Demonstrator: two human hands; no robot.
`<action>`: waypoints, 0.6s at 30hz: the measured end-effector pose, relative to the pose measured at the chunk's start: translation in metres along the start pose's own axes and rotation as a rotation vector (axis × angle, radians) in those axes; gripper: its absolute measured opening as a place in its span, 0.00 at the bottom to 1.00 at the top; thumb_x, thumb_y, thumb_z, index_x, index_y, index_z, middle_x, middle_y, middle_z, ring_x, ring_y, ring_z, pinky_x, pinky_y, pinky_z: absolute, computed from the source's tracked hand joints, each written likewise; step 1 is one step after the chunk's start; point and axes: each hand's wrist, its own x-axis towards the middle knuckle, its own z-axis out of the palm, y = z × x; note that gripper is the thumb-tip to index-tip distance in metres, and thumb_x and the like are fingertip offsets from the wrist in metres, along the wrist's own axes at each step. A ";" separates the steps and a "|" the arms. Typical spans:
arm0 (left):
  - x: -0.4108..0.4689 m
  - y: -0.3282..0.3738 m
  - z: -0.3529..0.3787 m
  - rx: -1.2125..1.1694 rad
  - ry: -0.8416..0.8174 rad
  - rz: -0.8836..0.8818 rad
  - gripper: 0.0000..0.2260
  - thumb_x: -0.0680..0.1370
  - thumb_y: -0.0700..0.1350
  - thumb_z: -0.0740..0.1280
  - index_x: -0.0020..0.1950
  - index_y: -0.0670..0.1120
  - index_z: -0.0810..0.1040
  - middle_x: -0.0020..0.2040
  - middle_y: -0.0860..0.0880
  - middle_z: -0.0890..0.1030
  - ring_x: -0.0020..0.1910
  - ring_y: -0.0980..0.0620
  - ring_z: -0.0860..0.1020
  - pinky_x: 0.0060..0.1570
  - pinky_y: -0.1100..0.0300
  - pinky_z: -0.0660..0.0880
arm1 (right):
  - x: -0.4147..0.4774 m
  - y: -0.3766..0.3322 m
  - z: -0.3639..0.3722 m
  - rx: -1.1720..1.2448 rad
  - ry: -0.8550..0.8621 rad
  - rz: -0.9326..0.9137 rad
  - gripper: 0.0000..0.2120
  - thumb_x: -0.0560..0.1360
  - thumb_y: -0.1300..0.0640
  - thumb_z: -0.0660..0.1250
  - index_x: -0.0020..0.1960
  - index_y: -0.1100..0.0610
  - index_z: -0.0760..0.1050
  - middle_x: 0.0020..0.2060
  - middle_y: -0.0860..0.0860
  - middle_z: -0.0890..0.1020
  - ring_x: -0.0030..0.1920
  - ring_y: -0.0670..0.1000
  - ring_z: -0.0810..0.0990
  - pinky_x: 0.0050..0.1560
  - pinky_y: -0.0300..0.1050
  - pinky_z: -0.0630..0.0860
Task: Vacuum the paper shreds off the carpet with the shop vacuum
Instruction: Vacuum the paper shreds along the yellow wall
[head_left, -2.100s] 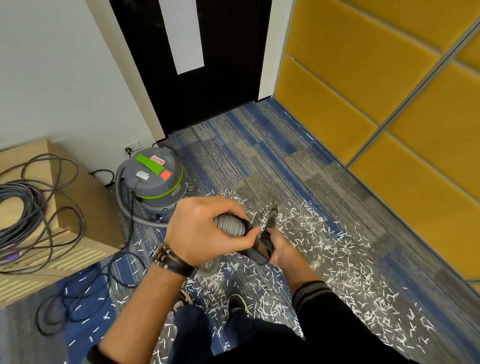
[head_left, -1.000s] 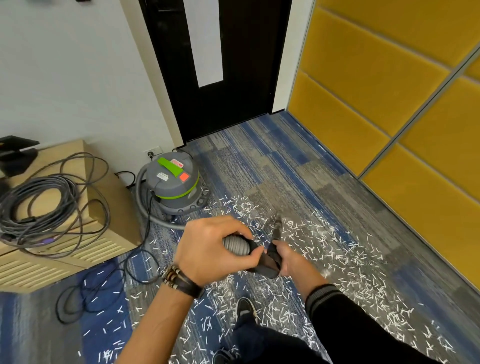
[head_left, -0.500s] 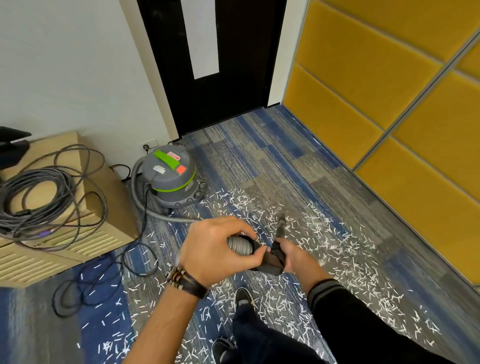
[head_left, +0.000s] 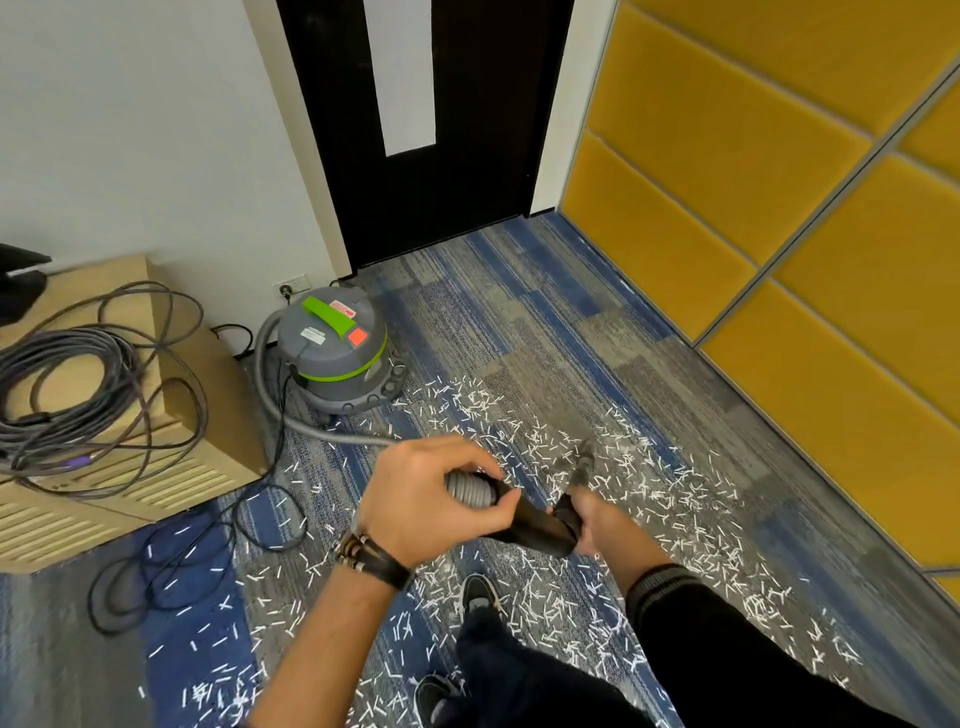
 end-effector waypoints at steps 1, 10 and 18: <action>0.002 0.001 -0.003 0.009 0.017 0.002 0.08 0.68 0.54 0.80 0.40 0.54 0.85 0.38 0.63 0.82 0.38 0.65 0.80 0.43 0.65 0.77 | -0.004 -0.004 0.007 -0.010 -0.003 -0.005 0.16 0.82 0.45 0.59 0.52 0.59 0.69 0.36 0.56 0.79 0.37 0.55 0.80 0.38 0.52 0.82; 0.012 -0.006 -0.031 -0.054 0.040 0.019 0.09 0.68 0.55 0.81 0.41 0.52 0.86 0.38 0.58 0.84 0.38 0.57 0.83 0.42 0.55 0.81 | -0.010 -0.003 0.042 -0.005 -0.135 -0.013 0.13 0.83 0.47 0.58 0.57 0.57 0.68 0.37 0.56 0.78 0.36 0.54 0.79 0.32 0.50 0.82; 0.005 0.005 -0.010 -0.013 0.079 0.036 0.13 0.69 0.58 0.82 0.44 0.51 0.86 0.41 0.60 0.83 0.40 0.63 0.80 0.43 0.65 0.78 | -0.009 -0.042 0.008 -0.118 -0.051 -0.109 0.12 0.81 0.50 0.61 0.55 0.59 0.69 0.29 0.56 0.79 0.23 0.52 0.78 0.25 0.43 0.79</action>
